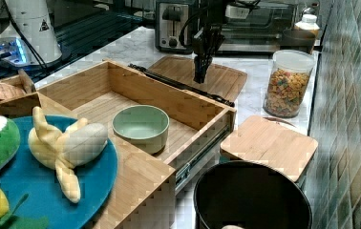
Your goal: Close the drawer.
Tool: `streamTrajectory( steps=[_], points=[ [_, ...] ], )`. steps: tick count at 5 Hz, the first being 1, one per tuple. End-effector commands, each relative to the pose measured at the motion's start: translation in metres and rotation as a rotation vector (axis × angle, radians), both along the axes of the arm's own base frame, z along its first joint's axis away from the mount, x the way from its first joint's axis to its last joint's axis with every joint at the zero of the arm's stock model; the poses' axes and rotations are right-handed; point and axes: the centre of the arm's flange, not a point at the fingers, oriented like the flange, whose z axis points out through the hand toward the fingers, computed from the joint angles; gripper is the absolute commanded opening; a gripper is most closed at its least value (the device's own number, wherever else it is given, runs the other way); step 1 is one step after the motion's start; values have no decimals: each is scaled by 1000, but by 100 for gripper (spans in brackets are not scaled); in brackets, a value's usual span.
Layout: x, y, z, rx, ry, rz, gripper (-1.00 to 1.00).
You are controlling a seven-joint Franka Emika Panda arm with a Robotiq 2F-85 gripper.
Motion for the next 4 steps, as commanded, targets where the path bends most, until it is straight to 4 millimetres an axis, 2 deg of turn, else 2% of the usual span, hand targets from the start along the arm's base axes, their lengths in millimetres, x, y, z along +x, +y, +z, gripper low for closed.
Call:
streamTrajectory(
  steps=[1, 2, 3, 4],
  points=[
    [2, -83, 38, 64, -15, 46, -100],
    [-7, -99, 29, 123, -23, 32, -100],
    [-15, -101, 27, 122, -42, 14, -100],
    [-25, -114, 21, 136, -42, 23, -100]
  ],
)
